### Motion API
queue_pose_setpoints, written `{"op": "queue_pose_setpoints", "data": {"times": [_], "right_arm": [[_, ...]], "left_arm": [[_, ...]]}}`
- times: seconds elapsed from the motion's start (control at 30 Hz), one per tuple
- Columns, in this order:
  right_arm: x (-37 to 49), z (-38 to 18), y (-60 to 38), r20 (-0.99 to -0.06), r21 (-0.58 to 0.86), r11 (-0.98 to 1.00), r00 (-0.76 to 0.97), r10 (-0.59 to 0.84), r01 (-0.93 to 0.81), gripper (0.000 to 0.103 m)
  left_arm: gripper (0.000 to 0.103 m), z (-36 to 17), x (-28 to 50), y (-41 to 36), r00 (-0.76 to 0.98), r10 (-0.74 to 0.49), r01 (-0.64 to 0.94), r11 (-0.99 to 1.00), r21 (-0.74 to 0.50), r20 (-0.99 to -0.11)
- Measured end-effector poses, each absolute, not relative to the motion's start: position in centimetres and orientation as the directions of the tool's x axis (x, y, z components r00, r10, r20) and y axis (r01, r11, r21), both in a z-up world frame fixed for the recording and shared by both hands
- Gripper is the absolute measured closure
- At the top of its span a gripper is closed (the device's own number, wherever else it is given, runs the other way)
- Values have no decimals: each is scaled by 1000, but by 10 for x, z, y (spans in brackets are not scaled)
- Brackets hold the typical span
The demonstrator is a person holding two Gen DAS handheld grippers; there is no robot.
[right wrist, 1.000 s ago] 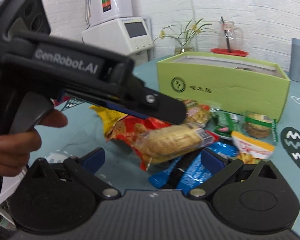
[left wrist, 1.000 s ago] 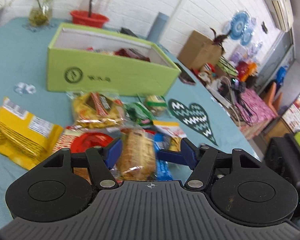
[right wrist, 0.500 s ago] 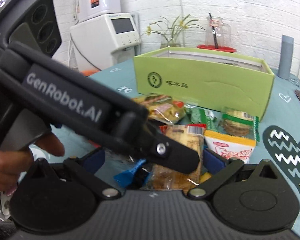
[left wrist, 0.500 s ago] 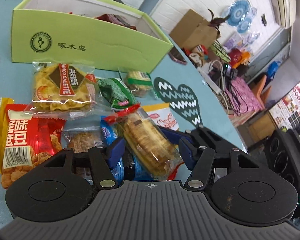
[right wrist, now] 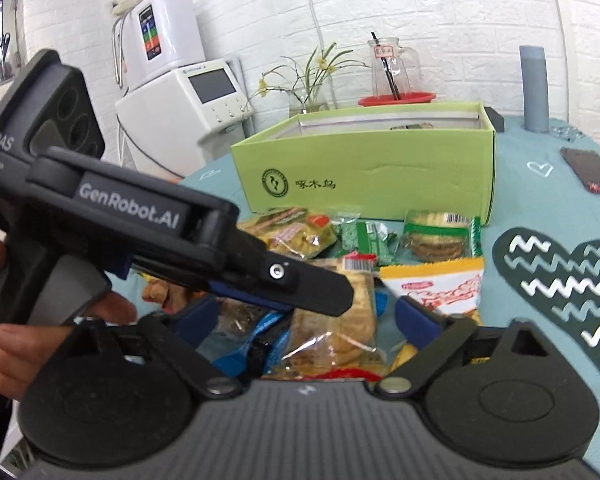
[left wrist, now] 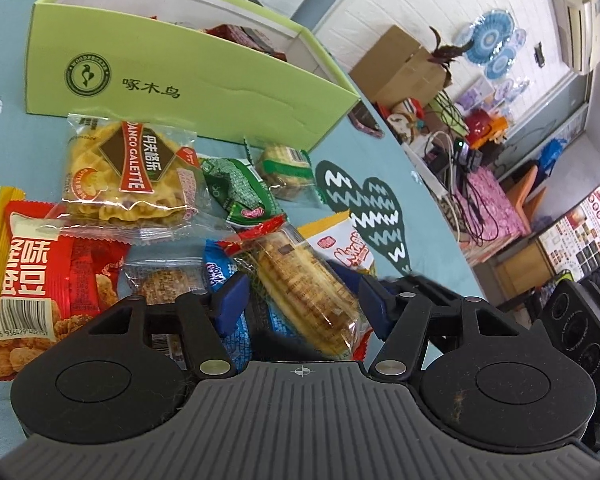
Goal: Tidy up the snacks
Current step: 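Carry the biscuit packet into the green box and open the left gripper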
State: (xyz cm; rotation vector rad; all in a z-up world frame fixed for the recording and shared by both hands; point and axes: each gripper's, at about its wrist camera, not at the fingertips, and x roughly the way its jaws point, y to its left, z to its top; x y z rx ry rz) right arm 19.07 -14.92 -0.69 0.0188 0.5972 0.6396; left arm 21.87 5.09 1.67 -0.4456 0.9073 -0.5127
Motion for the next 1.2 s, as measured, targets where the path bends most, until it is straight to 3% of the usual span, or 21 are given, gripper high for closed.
{"op": "queue_pose_setpoints", "data": {"times": [0.03, 0.07, 0.17, 0.47, 0.8, 1.0, 1.1, 1.17, 1.2], "right_arm": [[194, -9, -147, -533, 191, 814, 639, 555, -548, 47], [195, -10, -148, -529, 184, 817, 646, 550, -546, 54], [191, -6, -152, -525, 177, 826, 659, 539, -535, 58], [218, 20, -141, -467, 75, 832, 717, 517, -550, 58], [320, 75, -70, -391, -19, 758, 702, 595, -652, 58], [402, 66, -25, -462, 68, 713, 611, 642, -698, 58], [432, 45, -1, -533, 137, 689, 533, 657, -712, 52], [438, 35, 7, -552, 170, 664, 487, 677, -729, 39], [435, 34, 9, -552, 173, 664, 486, 677, -728, 38]], "left_arm": [[63, 17, 218, 51, 519, -583, 228, 799, -557, -625], [74, 17, 217, 50, 526, -570, 230, 810, -540, -631], [94, 17, 213, 50, 538, -569, 230, 809, -541, -622], [96, 50, 241, 57, 604, -564, 235, 801, -550, -564], [94, 109, 330, 119, 738, -461, 182, 839, -513, -492], [91, 96, 392, 154, 748, -350, 78, 890, -448, -564], [87, 75, 416, 170, 731, -309, 25, 903, -429, -609], [86, 63, 422, 178, 728, -306, 17, 902, -431, -613], [84, 61, 422, 180, 732, -321, 30, 896, -443, -600]]}}
